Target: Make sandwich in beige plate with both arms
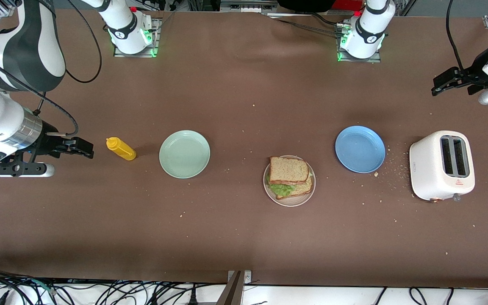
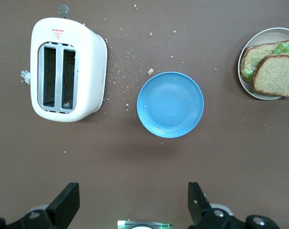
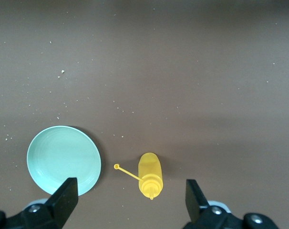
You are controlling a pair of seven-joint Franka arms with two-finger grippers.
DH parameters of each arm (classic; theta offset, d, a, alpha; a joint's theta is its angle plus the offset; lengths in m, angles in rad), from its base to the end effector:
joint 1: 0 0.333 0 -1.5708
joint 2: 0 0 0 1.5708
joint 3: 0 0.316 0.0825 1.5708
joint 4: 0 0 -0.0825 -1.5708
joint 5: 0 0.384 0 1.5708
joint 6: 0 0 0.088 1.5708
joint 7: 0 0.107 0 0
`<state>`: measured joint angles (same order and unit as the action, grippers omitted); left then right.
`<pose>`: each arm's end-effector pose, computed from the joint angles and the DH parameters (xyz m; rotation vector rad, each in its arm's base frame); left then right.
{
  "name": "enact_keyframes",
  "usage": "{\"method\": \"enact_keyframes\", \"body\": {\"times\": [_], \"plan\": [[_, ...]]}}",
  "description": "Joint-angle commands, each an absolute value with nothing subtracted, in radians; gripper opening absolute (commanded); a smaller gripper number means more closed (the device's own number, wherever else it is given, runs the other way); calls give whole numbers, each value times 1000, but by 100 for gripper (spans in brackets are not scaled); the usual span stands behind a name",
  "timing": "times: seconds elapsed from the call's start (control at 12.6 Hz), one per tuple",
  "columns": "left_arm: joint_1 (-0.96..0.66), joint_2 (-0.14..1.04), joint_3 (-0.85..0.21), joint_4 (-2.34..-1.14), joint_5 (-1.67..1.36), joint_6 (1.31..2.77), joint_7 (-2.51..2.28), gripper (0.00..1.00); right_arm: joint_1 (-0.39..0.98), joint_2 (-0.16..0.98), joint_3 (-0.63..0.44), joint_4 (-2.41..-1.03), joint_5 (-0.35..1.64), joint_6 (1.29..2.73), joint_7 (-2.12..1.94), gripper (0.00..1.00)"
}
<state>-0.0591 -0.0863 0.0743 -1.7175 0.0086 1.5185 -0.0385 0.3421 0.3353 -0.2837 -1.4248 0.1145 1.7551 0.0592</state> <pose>0.5186 0.0104 0.5978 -3.1319 -0.0831 0.1771 0.6562 0.0752 0.5127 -3.1206 0.0093 -0.0110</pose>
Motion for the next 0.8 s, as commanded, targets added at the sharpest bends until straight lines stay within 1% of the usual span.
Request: {"method": "enact_keyframes", "body": {"times": [0.0, 0.72], "plan": [[-61, -91, 72, -1715, 38, 1509, -41, 100, 339, 322, -282, -1433, 130, 1746, 54, 100], [-64, -86, 71, -1710, 35, 1511, -41, 100, 337, 324, -284, -1431, 123, 1749, 52, 100]]}}
